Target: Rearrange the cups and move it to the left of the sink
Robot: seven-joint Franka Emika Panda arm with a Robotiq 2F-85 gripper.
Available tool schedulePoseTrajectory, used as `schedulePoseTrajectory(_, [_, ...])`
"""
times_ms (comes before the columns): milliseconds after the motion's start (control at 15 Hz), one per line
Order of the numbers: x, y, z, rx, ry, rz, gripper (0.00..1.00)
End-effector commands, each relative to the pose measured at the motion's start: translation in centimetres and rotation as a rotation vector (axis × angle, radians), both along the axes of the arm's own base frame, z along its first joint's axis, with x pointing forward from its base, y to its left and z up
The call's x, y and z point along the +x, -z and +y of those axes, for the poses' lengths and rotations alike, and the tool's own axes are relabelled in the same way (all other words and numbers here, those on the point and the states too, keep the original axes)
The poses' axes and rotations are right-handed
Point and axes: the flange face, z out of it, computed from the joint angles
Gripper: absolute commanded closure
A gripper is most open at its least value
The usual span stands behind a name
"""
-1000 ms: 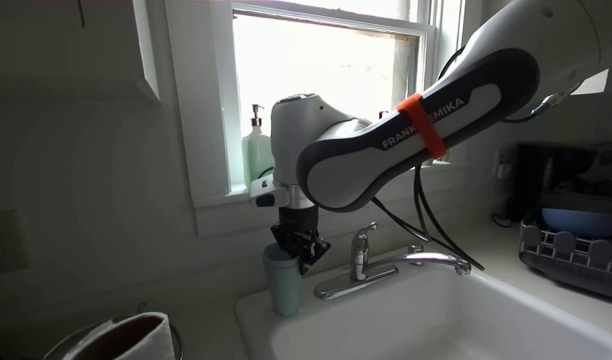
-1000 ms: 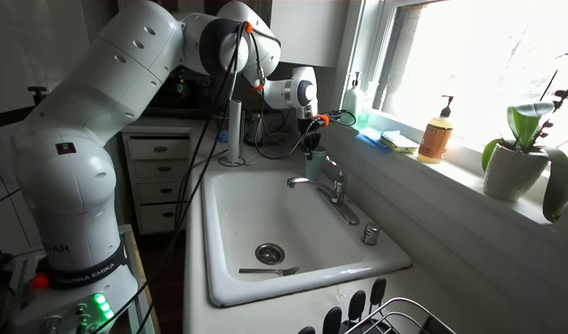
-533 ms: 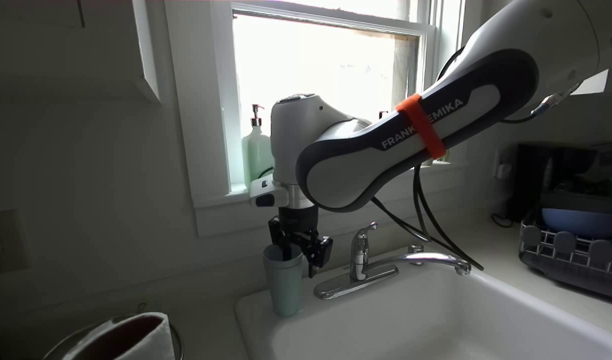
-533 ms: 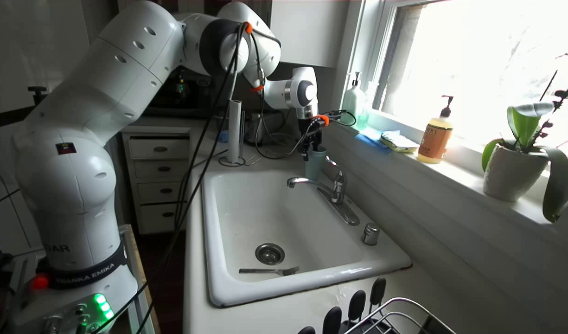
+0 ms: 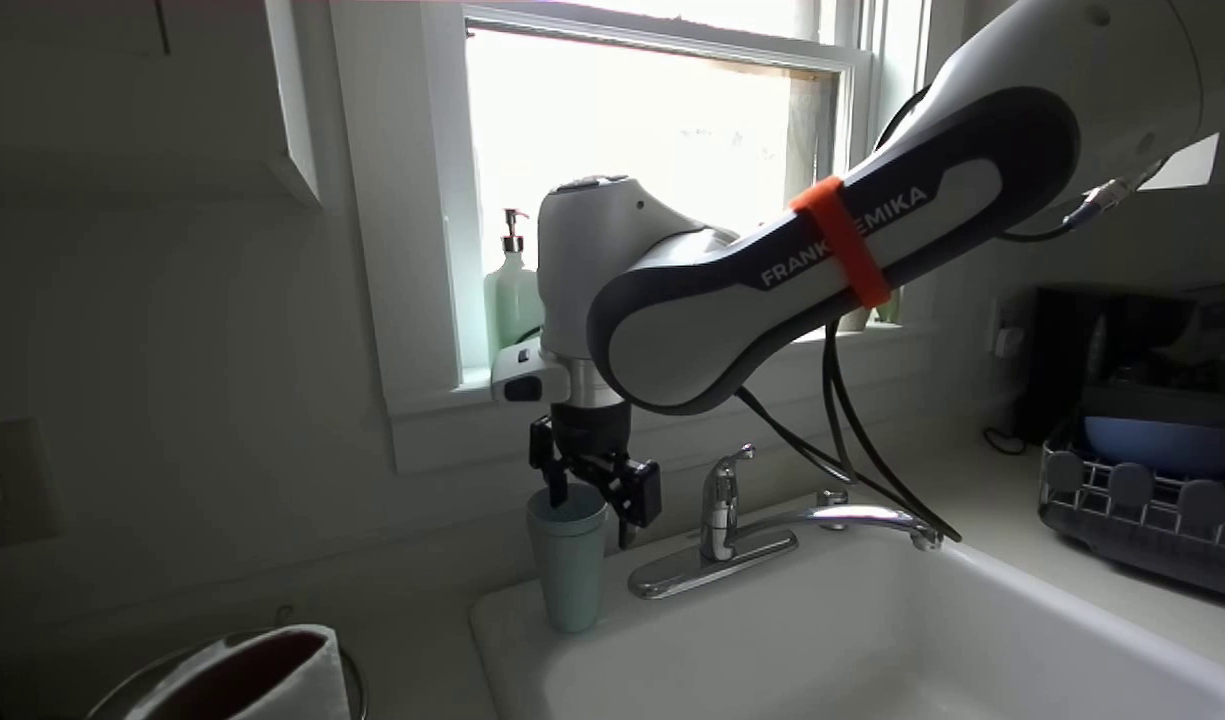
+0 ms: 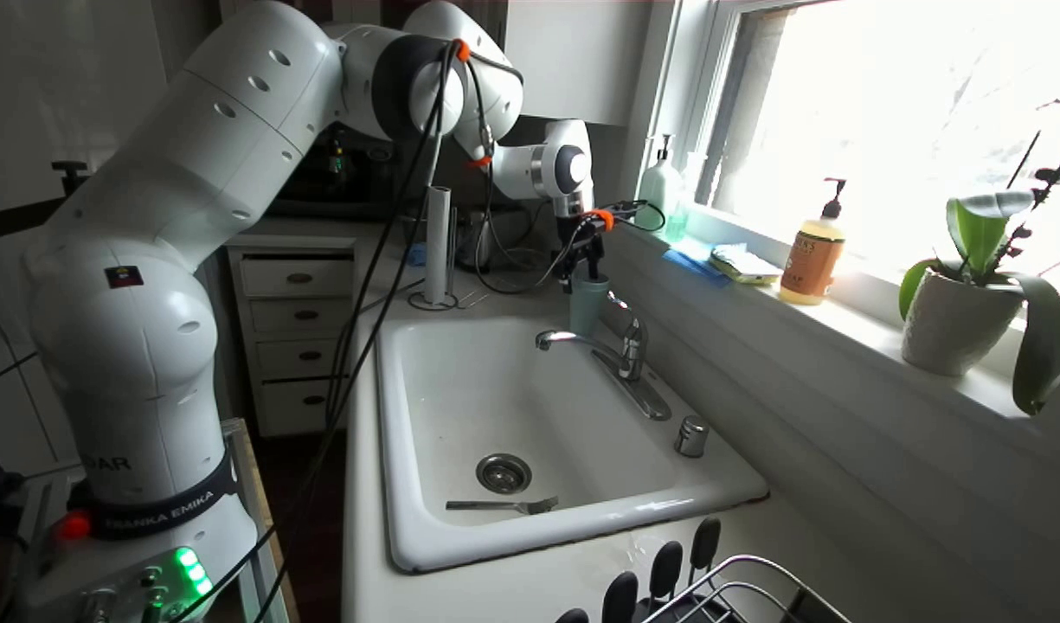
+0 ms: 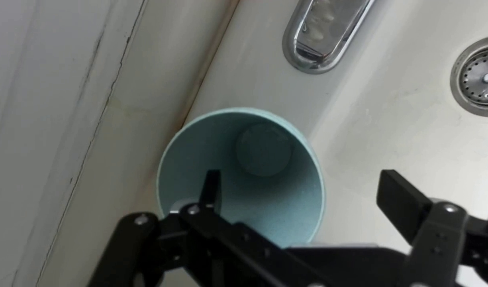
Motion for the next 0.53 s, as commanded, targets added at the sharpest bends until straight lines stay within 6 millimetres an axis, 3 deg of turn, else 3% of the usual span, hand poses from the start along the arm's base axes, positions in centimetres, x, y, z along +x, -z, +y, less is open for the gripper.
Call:
schedulePoseTrajectory(0, [0.2,-1.4,0.9,0.014,0.023,-0.040,0.00])
schedulePoseTrajectory(467, [-0.2,-3.1,2.1,0.057,0.108,-0.080,0.00])
